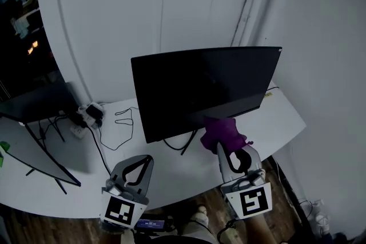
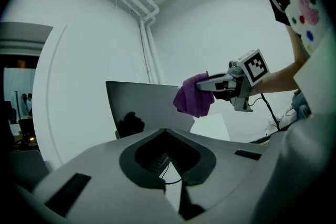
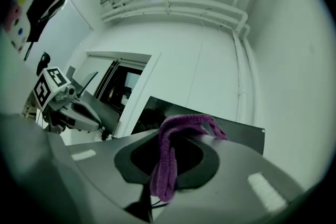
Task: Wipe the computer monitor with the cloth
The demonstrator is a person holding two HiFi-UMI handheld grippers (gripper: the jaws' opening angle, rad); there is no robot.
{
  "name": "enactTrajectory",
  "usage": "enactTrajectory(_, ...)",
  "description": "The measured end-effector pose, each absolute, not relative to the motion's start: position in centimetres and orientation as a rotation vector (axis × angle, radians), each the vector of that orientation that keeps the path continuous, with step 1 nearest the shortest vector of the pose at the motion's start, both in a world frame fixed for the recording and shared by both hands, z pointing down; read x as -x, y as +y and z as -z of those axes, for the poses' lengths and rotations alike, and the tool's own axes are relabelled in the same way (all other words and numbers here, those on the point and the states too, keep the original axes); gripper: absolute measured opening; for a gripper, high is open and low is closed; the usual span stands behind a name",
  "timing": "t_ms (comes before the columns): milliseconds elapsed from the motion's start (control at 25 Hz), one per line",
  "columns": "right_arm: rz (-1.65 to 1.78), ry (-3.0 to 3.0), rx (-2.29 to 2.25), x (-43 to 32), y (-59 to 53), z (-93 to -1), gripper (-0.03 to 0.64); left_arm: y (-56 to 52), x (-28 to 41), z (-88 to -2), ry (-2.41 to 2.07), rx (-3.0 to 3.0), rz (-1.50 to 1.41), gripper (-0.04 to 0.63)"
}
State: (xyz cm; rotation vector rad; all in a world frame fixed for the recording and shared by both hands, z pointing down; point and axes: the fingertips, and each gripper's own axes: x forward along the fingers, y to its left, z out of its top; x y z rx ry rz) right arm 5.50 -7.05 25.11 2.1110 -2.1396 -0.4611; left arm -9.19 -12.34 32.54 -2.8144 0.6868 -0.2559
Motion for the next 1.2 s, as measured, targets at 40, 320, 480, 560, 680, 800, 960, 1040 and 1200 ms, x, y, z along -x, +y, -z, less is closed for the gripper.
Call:
enactTrajectory(40,0.485,-2.161,-2.091,-5.7,-7.8,-24.3,0.06,-12.7,9.2,-32.6,0.712,2.807,0.266,0.005)
enactTrajectory(320,0.735,-2.245,-1.914,-6.7,-12.4,-18.1,0.06,-14.1,8.9,-31.3,0.87,2.772,0.24,0.005)
enactTrajectory(480,0.889,-2.232,-1.803,-6.1,-14.9,-14.9,0.06,-14.5,9.2,-31.0,0.949,2.748,0.242,0.005)
enactTrajectory(560,0.953,-2.23,-1.764,-5.7,-16.2,-13.5,0.06,-14.7,9.3,-30.9,0.981,2.736,0.243,0.005)
enactTrajectory(680,1.026,-2.234,-1.703,-4.8,-18.1,-11.6,0.06,-14.8,9.4,-30.7,1.03,2.716,0.248,0.005)
enactTrajectory(800,1.087,-2.212,-1.619,-3.5,-20.0,-10.2,0.06,-14.9,9.4,-30.6,1.066,2.687,0.26,0.005)
enactTrajectory(960,1.171,-2.185,-1.538,-2.0,-22.7,-8.2,0.06,-14.9,9.4,-30.4,1.112,2.662,0.269,0.005)
enactTrajectory(1040,1.214,-2.174,-1.497,-1.3,-24.1,-7.3,0.06,-14.9,9.5,-30.4,1.141,2.653,0.27,0.005)
enactTrajectory(1200,1.328,-2.109,-1.386,0.5,-26.3,-6.7,0.06,-14.9,10.2,-31.0,1.213,2.642,0.289,0.005)
